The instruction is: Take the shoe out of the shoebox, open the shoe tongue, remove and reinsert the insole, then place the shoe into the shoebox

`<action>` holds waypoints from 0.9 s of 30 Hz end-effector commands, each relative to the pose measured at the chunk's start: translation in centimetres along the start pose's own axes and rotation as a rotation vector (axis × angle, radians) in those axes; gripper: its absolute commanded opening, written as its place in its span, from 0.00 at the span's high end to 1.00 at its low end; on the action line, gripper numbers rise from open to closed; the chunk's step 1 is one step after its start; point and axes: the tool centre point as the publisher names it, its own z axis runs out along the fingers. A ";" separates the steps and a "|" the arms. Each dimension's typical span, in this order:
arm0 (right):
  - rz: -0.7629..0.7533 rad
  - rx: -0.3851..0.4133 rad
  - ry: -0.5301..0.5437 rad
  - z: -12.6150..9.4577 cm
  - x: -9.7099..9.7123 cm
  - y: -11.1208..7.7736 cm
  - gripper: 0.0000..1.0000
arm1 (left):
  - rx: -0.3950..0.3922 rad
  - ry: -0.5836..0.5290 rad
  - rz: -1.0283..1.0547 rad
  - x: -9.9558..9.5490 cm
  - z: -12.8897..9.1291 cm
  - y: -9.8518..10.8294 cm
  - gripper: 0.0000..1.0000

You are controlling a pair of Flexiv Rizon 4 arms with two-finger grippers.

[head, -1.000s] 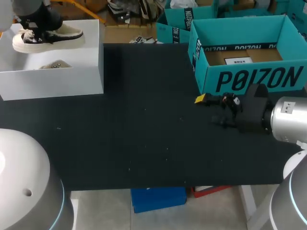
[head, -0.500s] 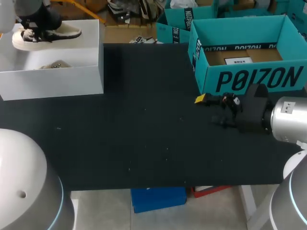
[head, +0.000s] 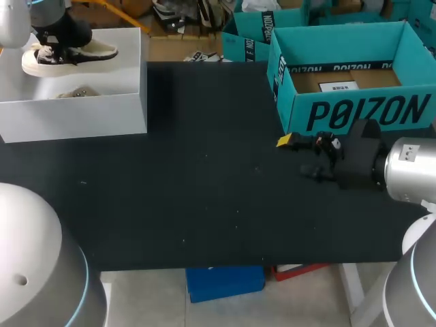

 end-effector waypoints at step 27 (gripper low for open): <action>0.000 0.001 0.000 -0.1 0.0 0.0 0.00 | -0.015 0.085 -0.019 1.4 2.8 -0.3 1.00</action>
